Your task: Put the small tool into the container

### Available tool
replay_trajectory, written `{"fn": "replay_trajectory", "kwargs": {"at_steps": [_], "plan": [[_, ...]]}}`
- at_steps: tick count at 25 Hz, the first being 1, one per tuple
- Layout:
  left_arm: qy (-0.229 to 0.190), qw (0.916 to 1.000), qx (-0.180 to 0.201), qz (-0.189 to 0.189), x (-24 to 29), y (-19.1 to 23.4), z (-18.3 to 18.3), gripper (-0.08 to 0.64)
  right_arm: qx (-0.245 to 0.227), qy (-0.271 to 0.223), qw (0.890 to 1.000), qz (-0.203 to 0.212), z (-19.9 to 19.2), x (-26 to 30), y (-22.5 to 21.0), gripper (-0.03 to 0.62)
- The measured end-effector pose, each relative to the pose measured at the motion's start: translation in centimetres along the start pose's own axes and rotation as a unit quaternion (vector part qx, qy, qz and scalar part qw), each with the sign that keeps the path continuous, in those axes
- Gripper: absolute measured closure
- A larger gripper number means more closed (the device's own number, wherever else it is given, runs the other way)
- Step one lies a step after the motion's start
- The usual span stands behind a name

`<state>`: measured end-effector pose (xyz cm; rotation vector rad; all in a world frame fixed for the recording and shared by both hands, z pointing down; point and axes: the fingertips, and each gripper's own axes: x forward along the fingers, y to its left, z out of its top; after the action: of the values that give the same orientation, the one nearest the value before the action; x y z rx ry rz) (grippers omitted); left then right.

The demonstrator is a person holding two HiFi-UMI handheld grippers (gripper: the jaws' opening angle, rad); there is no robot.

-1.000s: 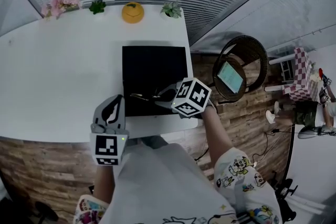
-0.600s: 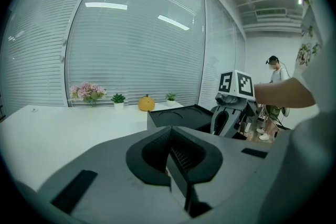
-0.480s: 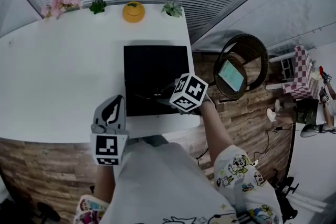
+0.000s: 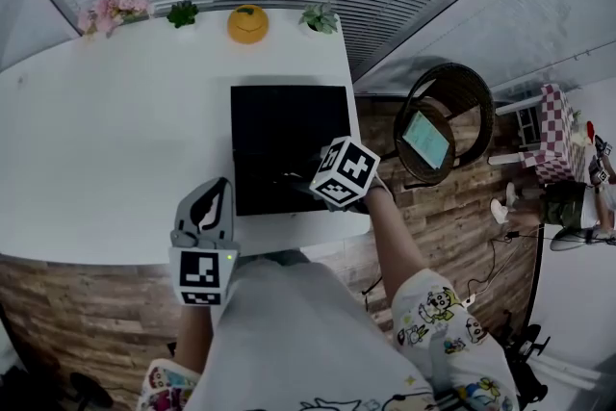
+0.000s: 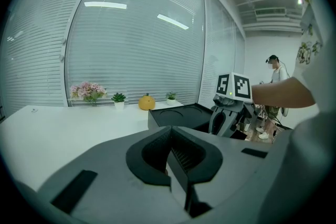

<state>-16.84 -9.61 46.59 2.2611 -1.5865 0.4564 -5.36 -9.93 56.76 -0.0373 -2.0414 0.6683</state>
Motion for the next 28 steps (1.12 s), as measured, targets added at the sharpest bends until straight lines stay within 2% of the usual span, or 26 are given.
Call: {"fn": "replay_trajectory", "kwargs": {"at_steps": [21,28], "plan": [[0.0,0.9999,0.003,-0.01,0.3,-0.5,0.0,0.554,0.001,-0.042,0.998,-0.056,0.2,-0.7,-0.9,0.588],[0.0,0.9999,0.005,-0.014,0.1,-0.7,0.0,0.554,-0.008,-0.061,0.997,-0.049,0.5,-1.2,-0.4,0.577]]}}
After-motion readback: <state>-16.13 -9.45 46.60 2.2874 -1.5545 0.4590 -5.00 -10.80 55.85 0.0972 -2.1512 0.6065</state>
